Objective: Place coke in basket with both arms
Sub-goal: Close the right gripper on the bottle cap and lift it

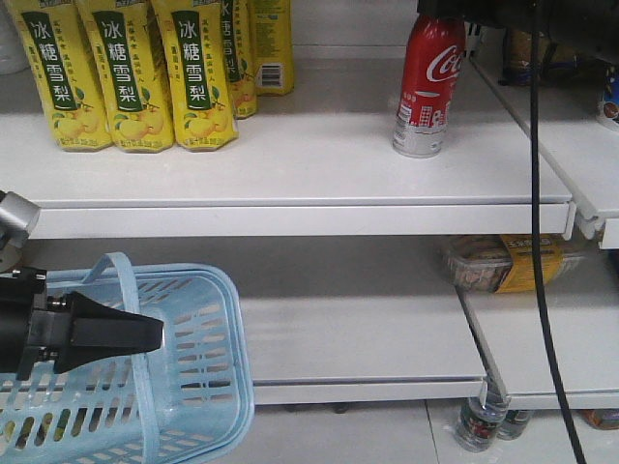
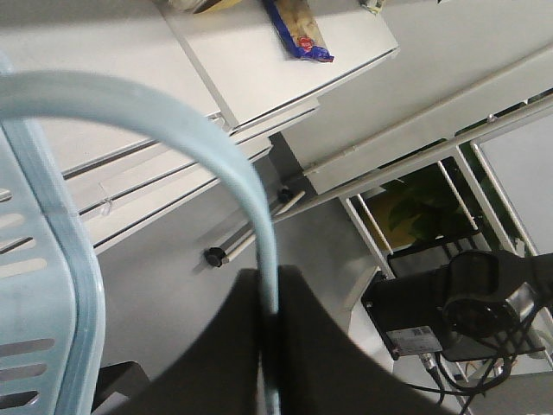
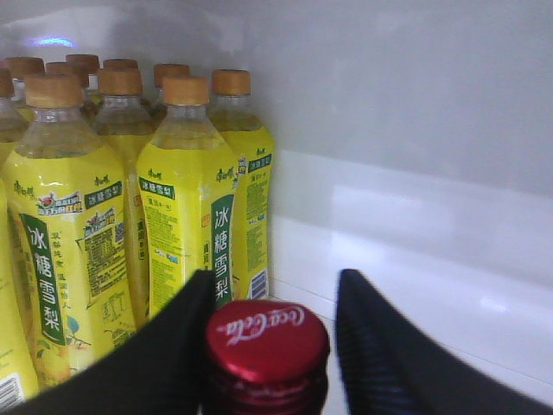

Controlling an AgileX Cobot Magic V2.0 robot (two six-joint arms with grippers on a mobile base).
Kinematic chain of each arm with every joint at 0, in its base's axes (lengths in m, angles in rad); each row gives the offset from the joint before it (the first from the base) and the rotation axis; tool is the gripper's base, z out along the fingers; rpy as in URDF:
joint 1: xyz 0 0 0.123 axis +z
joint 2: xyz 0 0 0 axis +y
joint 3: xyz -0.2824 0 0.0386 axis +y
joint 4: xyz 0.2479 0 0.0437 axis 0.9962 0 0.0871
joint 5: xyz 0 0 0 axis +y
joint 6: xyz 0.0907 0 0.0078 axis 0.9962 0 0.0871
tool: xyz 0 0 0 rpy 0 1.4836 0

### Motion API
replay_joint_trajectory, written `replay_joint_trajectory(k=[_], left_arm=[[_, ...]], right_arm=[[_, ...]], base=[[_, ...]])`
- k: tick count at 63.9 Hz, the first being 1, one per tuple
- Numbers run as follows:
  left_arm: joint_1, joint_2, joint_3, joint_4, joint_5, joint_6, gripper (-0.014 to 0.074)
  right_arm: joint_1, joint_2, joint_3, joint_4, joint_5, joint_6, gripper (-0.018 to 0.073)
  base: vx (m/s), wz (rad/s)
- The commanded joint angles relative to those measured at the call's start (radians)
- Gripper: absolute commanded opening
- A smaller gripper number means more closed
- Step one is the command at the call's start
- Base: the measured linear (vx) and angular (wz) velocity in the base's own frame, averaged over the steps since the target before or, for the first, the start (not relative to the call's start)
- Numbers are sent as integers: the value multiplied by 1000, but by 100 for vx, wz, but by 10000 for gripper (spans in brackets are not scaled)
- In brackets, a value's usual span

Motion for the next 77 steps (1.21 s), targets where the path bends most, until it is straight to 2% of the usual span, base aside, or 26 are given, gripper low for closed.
replay_joint_trajectory(k=[1, 10, 42, 58, 77], left_arm=[[-4, -25, -31, -77, 26, 15, -6], [-4, -25, -31, -77, 26, 15, -6], [-4, -25, -31, -77, 26, 15, -6], [-4, -25, -31, -77, 26, 15, -6], [-4, -25, -31, -77, 26, 15, -6]], right_arm=[[1, -35, -36, 28, 14, -5, 215], [1, -35, -36, 13, 29, -5, 168], [-1, -88, -36, 7, 61, 44, 168], [-1, -119, -29, 7, 150, 76, 168], [-1, -181, 124, 29, 175, 37, 168]], base=[[0, 0], [0, 0], [0, 0], [0, 0], [0, 0]])
